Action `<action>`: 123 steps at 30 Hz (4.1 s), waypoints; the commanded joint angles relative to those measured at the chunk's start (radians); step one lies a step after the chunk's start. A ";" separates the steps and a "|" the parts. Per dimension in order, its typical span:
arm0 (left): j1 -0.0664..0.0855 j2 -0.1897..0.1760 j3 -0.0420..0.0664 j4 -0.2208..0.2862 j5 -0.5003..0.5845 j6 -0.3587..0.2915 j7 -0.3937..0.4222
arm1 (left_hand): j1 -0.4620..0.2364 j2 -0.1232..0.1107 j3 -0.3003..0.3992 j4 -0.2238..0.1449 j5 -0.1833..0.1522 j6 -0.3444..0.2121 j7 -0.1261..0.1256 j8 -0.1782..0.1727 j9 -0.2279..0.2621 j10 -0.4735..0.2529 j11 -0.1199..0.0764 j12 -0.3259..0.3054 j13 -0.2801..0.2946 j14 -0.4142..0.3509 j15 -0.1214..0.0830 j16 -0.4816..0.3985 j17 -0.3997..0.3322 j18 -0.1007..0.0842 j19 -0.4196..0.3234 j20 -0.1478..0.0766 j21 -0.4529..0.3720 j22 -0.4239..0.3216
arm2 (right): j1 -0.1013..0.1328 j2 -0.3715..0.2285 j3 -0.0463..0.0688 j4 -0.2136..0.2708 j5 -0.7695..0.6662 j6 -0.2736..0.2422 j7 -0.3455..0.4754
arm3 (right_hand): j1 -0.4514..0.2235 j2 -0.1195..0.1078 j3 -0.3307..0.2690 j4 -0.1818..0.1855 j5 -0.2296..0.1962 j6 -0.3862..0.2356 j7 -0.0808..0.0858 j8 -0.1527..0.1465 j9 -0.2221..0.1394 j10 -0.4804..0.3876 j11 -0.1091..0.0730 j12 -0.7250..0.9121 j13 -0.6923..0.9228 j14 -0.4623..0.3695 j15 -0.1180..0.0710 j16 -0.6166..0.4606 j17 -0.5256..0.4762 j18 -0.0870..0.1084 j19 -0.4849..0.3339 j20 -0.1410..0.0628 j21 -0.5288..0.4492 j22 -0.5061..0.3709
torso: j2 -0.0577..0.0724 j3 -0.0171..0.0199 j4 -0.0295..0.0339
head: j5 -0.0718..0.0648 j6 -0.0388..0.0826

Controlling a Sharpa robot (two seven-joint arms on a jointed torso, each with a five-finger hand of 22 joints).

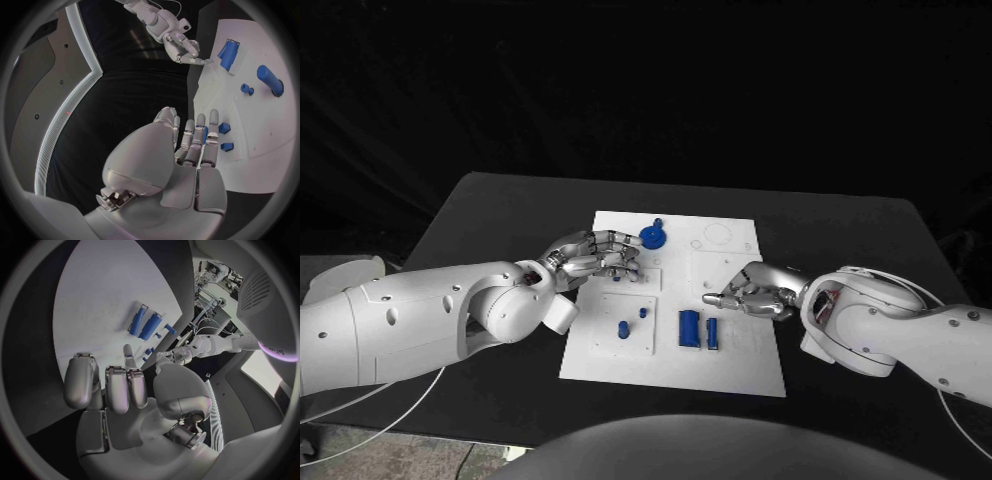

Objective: Assemble the parts on the task board

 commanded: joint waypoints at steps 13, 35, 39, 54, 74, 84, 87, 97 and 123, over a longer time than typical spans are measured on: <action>-0.001 0.000 0.001 0.001 0.002 0.026 0.002 | 0.008 0.001 0.008 -0.002 0.005 0.008 0.066 -0.003 -0.002 0.010 -0.001 -0.007 -0.002 0.008 -0.001 0.004 -0.001 -0.015 -0.001 -0.007 0.004 0.002 | -0.013 0.006 0.000 -0.002 -0.041 0.026 -0.010 | 0.002 0.024 -0.041 -0.003 -0.010 0.054 -0.005 0.018 -0.013 0.104 0.005 0.009 0.261 0.073 0.007 0.001 0.099 -0.013 0.004 0.000 0.010 0.169 | 0.000 0.0000 -0.0004 | 0.003 0.000; -0.002 0.004 0.001 -0.004 0.002 0.037 -0.006 | 0.007 0.001 0.011 -0.002 0.005 0.008 0.064 -0.004 -0.003 0.014 0.002 -0.008 -0.004 0.011 -0.001 0.004 -0.001 -0.016 -0.001 -0.009 0.005 0.004 | -0.017 -0.003 0.000 0.007 0.012 -0.026 0.019 | -0.047 0.085 -0.130 -0.002 -0.066 0.076 -0.007 0.013 -0.040 0.105 0.003 0.011 0.263 0.075 0.006 0.011 0.112 -0.016 0.009 -0.001 0.026 0.173 | 0.000 0.0000 0.0002 | 0.002 0.000; -0.002 0.006 0.001 -0.005 0.002 0.040 -0.009 | 0.007 0.001 0.011 -0.002 0.005 0.008 0.064 -0.004 -0.003 0.014 0.002 -0.008 -0.004 0.011 -0.001 0.004 -0.001 -0.016 -0.001 -0.009 0.005 0.004 | -0.017 -0.003 0.000 0.009 0.018 -0.020 0.020 | -0.049 0.088 -0.135 -0.002 -0.069 0.078 -0.008 0.013 -0.041 0.105 0.002 0.011 0.263 0.076 0.005 0.014 0.116 -0.017 0.010 -0.002 0.031 0.174 | 0.000 -0.0001 -0.0003 | 0.001 0.000; -0.005 0.008 0.001 -0.009 0.002 0.048 -0.014 | 0.005 0.001 0.015 -0.002 0.006 0.008 0.062 -0.006 -0.005 0.019 0.006 -0.010 -0.005 0.013 -0.001 0.004 -0.002 -0.017 -0.001 -0.010 0.006 0.007 | -0.027 0.006 0.000 0.006 0.031 0.028 0.010 | -0.045 0.094 -0.142 -0.004 -0.067 0.082 -0.009 0.014 -0.043 0.105 0.002 0.011 0.263 0.077 0.005 0.015 0.117 -0.017 0.011 -0.002 0.033 0.175 | 0.000 0.0002 -0.0001 | 0.002 0.000; -0.007 0.010 0.001 -0.012 0.002 0.059 -0.027 | -0.003 -0.003 0.034 -0.001 0.006 0.013 0.056 -0.010 -0.009 0.061 0.019 -0.017 -0.014 0.024 0.000 0.005 -0.004 -0.025 -0.003 -0.016 0.011 0.019 | -0.033 0.012 0.000 0.004 0.032 0.036 0.006 | -0.013 0.104 -0.169 -0.004 -0.054 0.068 -0.004 0.003 -0.057 0.101 0.005 0.007 0.258 0.074 0.007 0.009 0.107 -0.014 0.003 -0.002 0.013 0.169 | 0.000 0.0003 0.0001 | 0.002 0.000; -0.007 0.010 0.001 -0.012 0.002 0.063 -0.030 | -0.005 -0.004 0.039 -0.001 0.006 0.015 0.055 -0.011 -0.010 0.069 0.020 -0.021 -0.016 0.027 0.000 0.005 -0.005 -0.026 -0.003 -0.018 0.013 0.022 | -0.034 0.015 0.000 0.003 0.011 0.033 0.005 | 0.007 0.121 -0.210 -0.005 -0.057 -0.006 0.012 -0.008 -0.090 0.065 0.016 -0.033 0.217 0.064 0.018 -0.011 0.076 -0.003 -0.021 0.010 -0.045 0.154 | 0.000 0.0000 -0.0003 | 0.002 0.000; -0.008 0.010 0.001 -0.012 0.002 0.064 -0.030 | -0.005 -0.004 0.040 -0.001 0.006 0.015 0.054 -0.011 -0.010 0.072 0.020 -0.022 -0.017 0.029 0.000 0.006 -0.005 -0.026 -0.003 -0.018 0.013 0.023 | -0.034 0.014 0.000 0.004 -0.011 0.019 0.012 | 0.017 0.127 -0.225 -0.005 -0.056 -0.046 0.015 -0.008 -0.109 0.064 0.009 -0.034 0.216 0.063 0.013 -0.013 0.073 -0.002 -0.023 0.008 -0.049 0.153 | 0.000 -0.0001 -0.0002 | 0.002 0.000; -0.008 0.008 0.001 -0.011 0.001 0.063 -0.023 | -0.006 -0.006 0.044 -0.001 0.007 0.017 0.053 -0.011 -0.011 0.078 0.021 -0.026 -0.019 0.032 0.000 0.006 -0.005 -0.027 -0.003 -0.019 0.014 0.026 | -0.034 0.001 0.000 0.009 -0.012 -0.129 0.121 | 0.047 0.138 -0.250 -0.006 -0.032 0.007 0.002 0.025 -0.116 0.085 0.008 -0.011 0.239 0.073 0.009 0.011 0.107 -0.012 -0.003 0.002 0.003 0.167 | 0.000 0.0002 -0.0005 | 0.003 0.000; 0.074 -0.065 0.008 0.158 -0.050 -0.143 0.290 | -0.357 -0.014 -0.169 0.054 -0.241 0.218 -0.001 -0.304 -0.040 0.008 -0.111 -0.424 -0.051 -0.315 -0.102 -0.571 -0.124 0.013 -0.459 -0.048 -0.037 -0.378 | 0.090 -0.003 0.001 -0.014 1.124 -0.103 0.649 | 0.075 0.159 -0.338 -0.006 -0.084 -0.108 0.044 0.008 -0.141 -0.860 0.195 -1.277 -0.949 -0.835 0.253 -1.340 -1.080 0.036 -0.964 0.200 -1.163 -0.585 | -0.028 0.0089 -0.0183 | 0.025 0.000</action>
